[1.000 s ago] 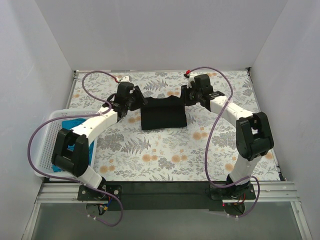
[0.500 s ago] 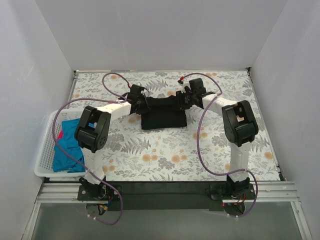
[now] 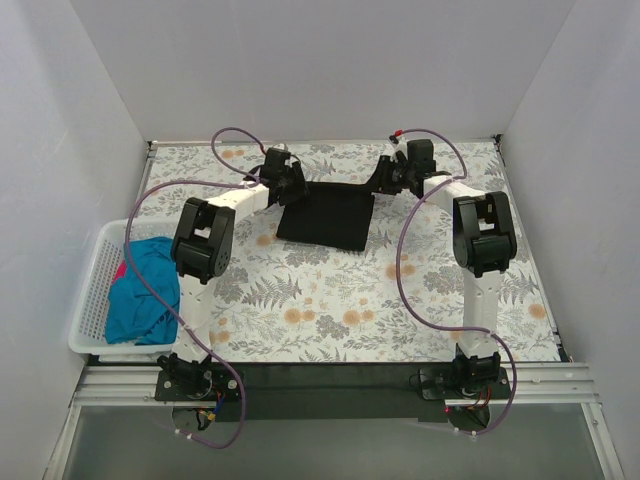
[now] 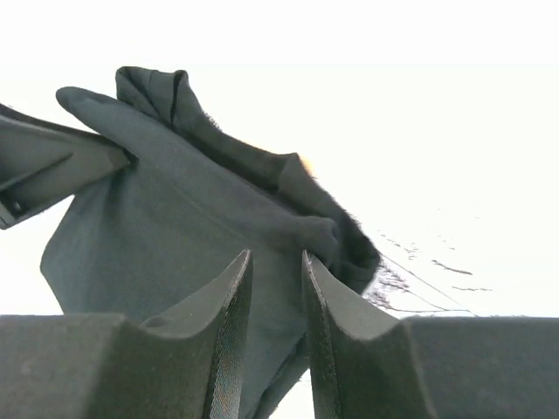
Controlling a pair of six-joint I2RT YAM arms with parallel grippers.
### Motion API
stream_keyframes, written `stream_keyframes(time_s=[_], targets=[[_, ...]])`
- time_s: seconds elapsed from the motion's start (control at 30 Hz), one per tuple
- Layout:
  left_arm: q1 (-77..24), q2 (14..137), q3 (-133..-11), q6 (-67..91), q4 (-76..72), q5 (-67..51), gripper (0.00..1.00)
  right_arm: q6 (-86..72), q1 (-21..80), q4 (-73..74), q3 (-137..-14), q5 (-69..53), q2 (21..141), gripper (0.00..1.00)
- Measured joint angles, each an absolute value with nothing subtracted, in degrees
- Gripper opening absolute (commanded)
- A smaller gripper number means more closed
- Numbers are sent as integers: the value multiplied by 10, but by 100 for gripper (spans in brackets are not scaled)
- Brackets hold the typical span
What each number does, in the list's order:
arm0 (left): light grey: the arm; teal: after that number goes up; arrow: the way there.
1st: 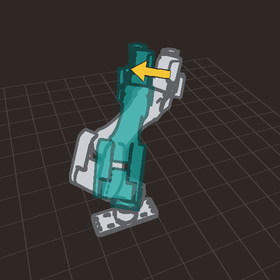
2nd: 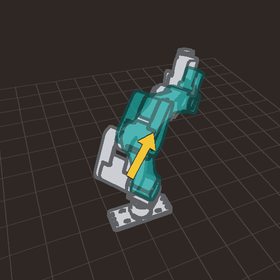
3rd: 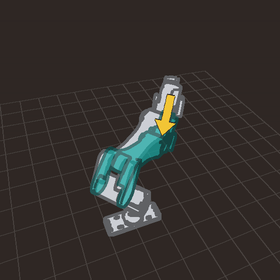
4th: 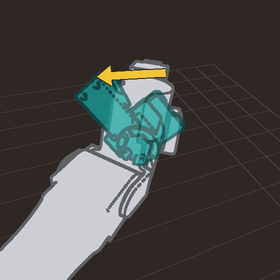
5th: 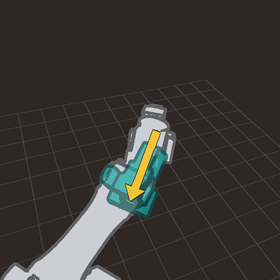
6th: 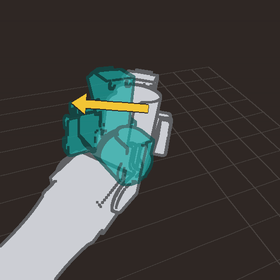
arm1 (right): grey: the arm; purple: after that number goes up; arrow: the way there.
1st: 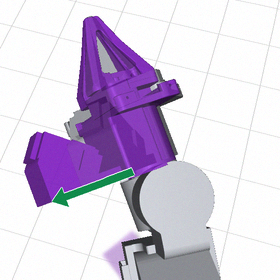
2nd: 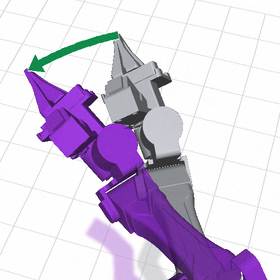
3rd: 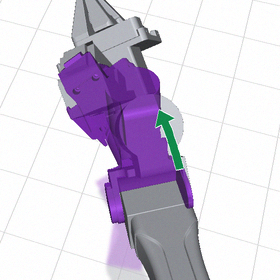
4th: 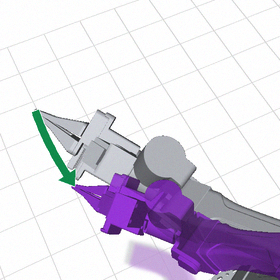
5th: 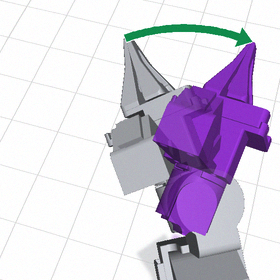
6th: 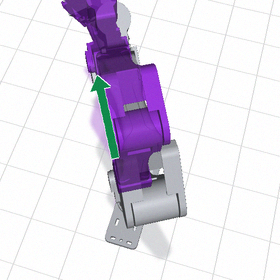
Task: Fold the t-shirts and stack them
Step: Fold the tshirt
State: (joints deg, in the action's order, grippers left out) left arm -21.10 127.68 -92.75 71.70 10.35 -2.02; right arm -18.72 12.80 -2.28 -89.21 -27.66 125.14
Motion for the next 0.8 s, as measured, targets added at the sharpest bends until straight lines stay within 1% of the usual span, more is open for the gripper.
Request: stream_keyframes(time_s=[0.03, 0.1, 0.13, 0.2, 0.33, 0.47, 0.57, 0.67, 0.8], targets=[[-211, 1280, -933, 718, 101, -24, 55, -198, 123, -27, -892, -281, 1253, 36], [-211, 1280, -934, 718, 97, -32, 61, -217, 115, -34, -891, -291, 1253, 36], [-211, 1277, -932, 718, 92, -36, 66, -226, 113, -38, -891, -296, 1253, 36], [-211, 1265, -915, 720, 82, -43, 68, -244, 112, -67, -874, -308, 1248, 36], [-211, 1185, -823, 732, 63, -54, 68, -291, 113, -114, -801, -333, 1213, 36], [-211, 1078, -735, 748, 45, -52, 68, -331, 119, -154, -758, -363, 1183, 36], [-211, 998, -669, 757, 29, -41, 70, -349, 125, -182, -716, -380, 1148, 35], [-211, 967, -636, 765, 16, -39, 70, -363, 135, -210, -669, -394, 1114, 35], [-211, 983, -613, 784, 8, -47, 66, -382, 148, -257, -609, -414, 1101, 34]])
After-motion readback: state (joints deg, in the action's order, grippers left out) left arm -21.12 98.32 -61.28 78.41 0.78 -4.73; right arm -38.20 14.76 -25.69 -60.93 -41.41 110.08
